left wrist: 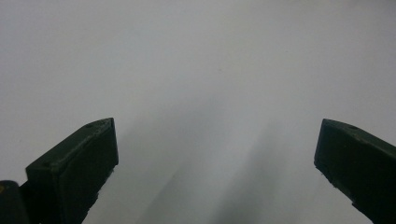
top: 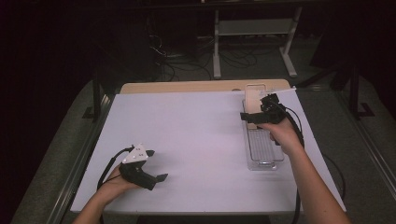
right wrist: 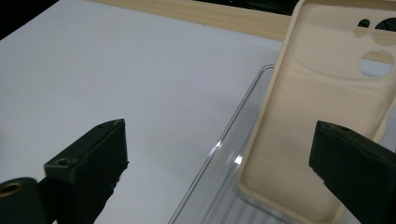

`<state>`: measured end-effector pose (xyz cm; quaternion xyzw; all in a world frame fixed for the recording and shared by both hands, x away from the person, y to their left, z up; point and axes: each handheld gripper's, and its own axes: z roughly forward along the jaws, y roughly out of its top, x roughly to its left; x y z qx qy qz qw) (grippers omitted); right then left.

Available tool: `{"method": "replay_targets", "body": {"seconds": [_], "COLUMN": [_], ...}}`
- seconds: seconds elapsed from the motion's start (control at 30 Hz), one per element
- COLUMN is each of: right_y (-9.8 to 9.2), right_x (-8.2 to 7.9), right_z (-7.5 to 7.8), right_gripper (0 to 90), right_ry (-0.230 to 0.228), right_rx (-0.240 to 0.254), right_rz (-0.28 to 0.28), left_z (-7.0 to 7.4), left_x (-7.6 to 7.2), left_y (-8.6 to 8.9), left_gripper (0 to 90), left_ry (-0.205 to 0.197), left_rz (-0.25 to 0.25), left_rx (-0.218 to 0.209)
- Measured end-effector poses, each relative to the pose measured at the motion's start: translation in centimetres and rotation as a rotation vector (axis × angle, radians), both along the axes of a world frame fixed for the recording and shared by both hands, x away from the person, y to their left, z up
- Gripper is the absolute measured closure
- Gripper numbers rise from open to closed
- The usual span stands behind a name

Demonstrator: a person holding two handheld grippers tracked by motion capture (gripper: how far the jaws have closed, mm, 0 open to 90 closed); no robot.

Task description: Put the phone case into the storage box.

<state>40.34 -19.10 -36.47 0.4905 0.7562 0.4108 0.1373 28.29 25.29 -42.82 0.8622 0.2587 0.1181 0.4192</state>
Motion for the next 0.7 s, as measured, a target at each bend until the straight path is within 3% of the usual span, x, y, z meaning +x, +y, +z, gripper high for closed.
{"method": "replay_targets", "body": {"seconds": [0.33,0.63,0.7], "right_y": [-0.5,-1.1,-1.1], "right_x": [-3.3,-5.7,-6.2], "right_z": [-0.2,-1.0,-1.1], "right_gripper": [4.2,4.0,3.9], "right_ry": [-0.058,-0.055,-0.056], "right_rx": [0.038,0.036,0.040], "right_rz": [0.055,0.097,0.112], "left_z": [0.1,0.3,0.5], "left_x": [0.0,0.0,0.1], "left_y": [0.0,0.0,0.1], "left_gripper": [0.0,0.0,0.0], "left_ry": [0.002,0.008,0.009], "left_rz": [-0.013,-0.014,-0.022], "left_rx": [0.001,-0.014,0.000]}}
